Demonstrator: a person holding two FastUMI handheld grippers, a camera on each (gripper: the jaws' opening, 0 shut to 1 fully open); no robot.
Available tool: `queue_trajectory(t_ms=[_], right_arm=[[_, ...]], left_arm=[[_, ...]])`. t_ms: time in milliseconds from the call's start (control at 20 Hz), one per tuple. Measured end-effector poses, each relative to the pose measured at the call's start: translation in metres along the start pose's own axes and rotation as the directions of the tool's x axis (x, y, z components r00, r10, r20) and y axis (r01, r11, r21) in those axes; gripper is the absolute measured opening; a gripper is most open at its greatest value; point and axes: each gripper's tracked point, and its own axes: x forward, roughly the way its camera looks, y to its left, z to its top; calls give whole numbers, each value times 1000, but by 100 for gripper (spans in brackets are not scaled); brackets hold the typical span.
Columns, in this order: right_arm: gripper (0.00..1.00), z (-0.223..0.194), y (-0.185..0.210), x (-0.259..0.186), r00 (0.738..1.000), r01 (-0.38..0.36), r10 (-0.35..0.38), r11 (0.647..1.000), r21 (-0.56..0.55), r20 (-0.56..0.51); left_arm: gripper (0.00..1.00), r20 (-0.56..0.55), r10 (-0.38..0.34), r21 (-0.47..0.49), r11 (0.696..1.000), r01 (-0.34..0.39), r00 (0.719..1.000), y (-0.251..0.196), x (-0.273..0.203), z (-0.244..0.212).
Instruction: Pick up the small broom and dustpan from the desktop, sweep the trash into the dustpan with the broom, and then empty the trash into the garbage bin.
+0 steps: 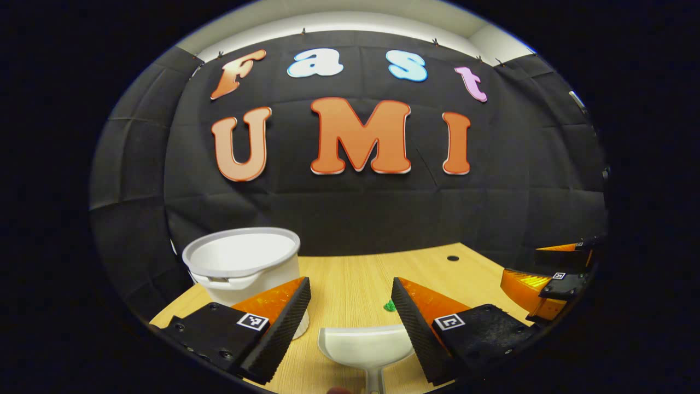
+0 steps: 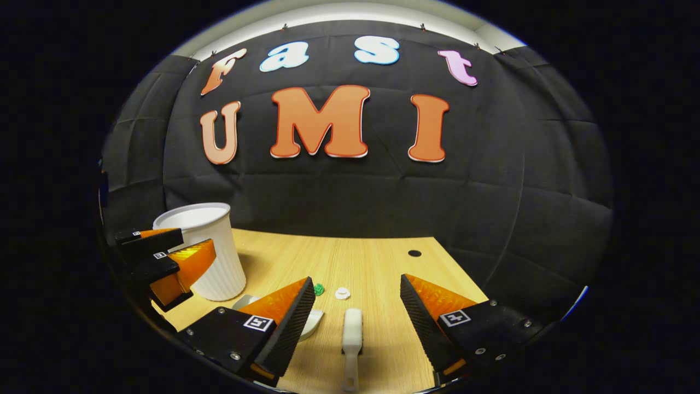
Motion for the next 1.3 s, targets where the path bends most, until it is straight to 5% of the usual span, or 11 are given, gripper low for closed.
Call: queue_trajectory(t_ms=[250, 350, 650, 800, 1000, 1300], right_arm=[[94, -59, 15, 6, 980, 41, -43, 999, -16, -193], [95, -91, 18, 14, 955, 56, -64, 998, -36, -290], [95, -157, 14, 30, 855, -11, -23, 998, -62, -518], [95, -171, 15, 48, 817, -93, 37, 993, -70, -575], [96, -203, 5, 64, 722, -186, 76, 979, -86, -688], [96, -217, -1, 89, 666, -135, 67, 990, -31, -743]], left_arm=[[94, -183, -82, -4, 997, 82, 980, -1, 5, -58], [94, -296, -124, -36, 992, 119, 947, -4, -2, -95], [96, -600, -164, -111, 986, 122, 783, -23, -20, -181], [98, -713, -144, -154, 987, 46, 687, -32, -37, -206], [98, -811, -86, -151, 986, -66, 578, -29, -58, -222], [98, -876, -67, -113, 991, -68, 477, -36, -48, -226]])
